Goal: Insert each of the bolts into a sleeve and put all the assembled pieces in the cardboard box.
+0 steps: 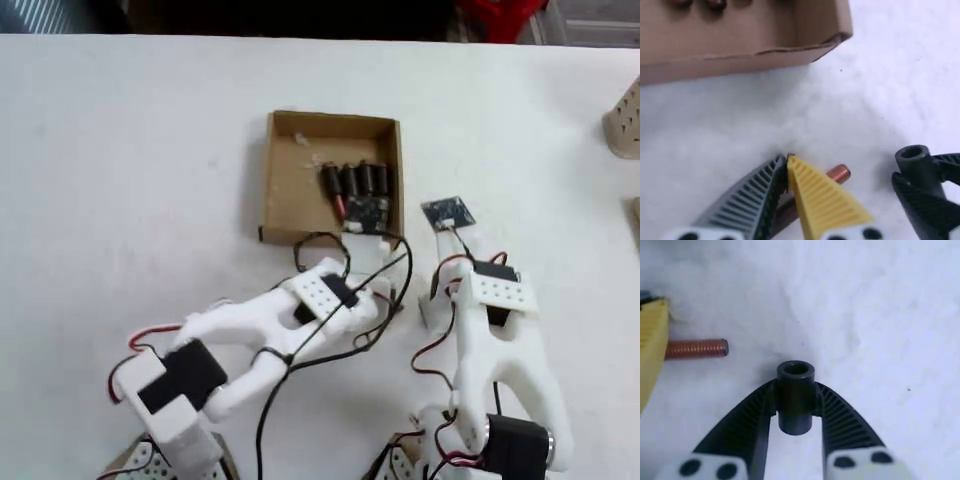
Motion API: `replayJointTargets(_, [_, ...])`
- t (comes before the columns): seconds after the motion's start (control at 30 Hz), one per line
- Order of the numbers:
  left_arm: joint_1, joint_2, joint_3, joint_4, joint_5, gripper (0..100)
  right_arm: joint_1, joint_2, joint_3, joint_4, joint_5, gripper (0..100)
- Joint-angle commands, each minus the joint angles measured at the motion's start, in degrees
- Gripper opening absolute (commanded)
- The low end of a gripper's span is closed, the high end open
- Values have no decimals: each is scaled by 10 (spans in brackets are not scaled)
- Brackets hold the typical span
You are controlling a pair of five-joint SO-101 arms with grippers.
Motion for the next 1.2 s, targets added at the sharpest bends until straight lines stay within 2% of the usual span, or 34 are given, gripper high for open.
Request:
replayJointTargets(0.0, [0,-30,3,9,-18,22,-2,-17,-4,-7,6,18])
replayJointTargets(0.17, [0,-38,1,11,-20,22,-2,-17,-4,-7,6,18])
replayJointTargets(0.27, [0,-84,12,15,-20,22,0,-19,-4,-7,6,18])
replayJointTargets(0.43, [0,-160,78,-22,-20,22,22,-23,-6,-7,2,18])
replayJointTargets(0.77, [-11,-146,94,-44,-20,23,78,-23,-26,-5,-44,17])
replayJointTargets(0.93, [-7,-237,118,-42,-20,22,76,-21,-26,-7,-43,17])
replayJointTargets(1.03, [21,-296,164,-46,-22,22,73,-19,-26,-7,-43,17])
replayJointTargets(1.17, [78,-306,226,-92,-88,23,71,-19,-26,-7,-43,17])
